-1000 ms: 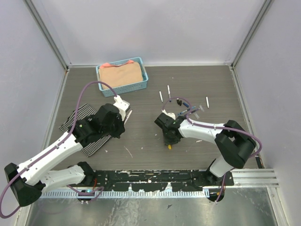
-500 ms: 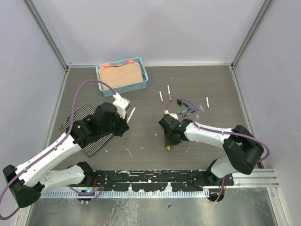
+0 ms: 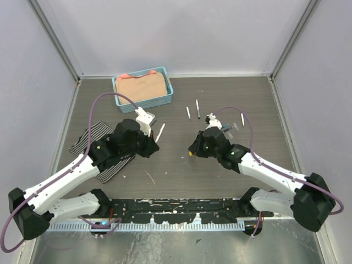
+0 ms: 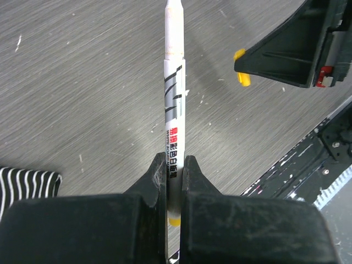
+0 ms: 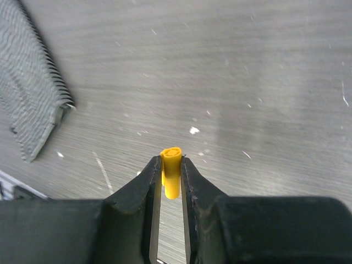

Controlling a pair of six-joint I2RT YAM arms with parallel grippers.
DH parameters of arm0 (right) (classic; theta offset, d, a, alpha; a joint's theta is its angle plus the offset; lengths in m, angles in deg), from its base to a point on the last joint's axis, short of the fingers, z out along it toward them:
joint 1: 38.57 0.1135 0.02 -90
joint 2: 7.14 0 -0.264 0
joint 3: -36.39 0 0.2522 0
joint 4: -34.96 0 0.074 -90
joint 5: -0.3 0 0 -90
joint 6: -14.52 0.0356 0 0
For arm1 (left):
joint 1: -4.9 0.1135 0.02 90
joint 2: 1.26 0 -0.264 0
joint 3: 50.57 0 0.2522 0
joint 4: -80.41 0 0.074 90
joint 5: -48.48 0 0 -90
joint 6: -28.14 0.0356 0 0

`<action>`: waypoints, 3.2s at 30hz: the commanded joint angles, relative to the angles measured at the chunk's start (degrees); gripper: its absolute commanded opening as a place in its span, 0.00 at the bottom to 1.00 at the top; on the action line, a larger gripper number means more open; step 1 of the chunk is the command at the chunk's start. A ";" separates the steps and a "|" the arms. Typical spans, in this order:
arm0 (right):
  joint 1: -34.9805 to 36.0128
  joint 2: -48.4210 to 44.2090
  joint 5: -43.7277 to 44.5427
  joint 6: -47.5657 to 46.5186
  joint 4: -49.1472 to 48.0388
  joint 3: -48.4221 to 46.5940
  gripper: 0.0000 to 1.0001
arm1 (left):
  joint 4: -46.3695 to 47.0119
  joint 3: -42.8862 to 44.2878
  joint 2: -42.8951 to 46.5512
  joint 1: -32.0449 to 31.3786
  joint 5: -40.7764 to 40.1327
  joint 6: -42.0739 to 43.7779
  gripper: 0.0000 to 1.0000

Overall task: Insert the pens into the pen caps
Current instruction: Insert the pen cap onto the pen.

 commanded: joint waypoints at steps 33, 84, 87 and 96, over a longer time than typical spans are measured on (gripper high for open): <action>-0.05 -23.55 14.45 8.31 -24.81 0.28 0.07 | 23.89 -0.32 -6.38 -10.38 8.83 -4.11 0.00; -0.02 -26.00 10.27 8.55 -25.28 0.20 0.06 | 24.01 0.14 -7.66 -10.52 10.41 -3.49 0.00; 0.00 -26.00 10.05 8.45 -24.95 0.10 0.06 | 24.08 0.20 -7.71 -10.44 10.32 -3.55 0.00; -0.03 -26.28 9.72 8.58 -24.50 0.03 0.06 | 24.09 0.30 -7.84 -10.45 9.95 -3.41 0.00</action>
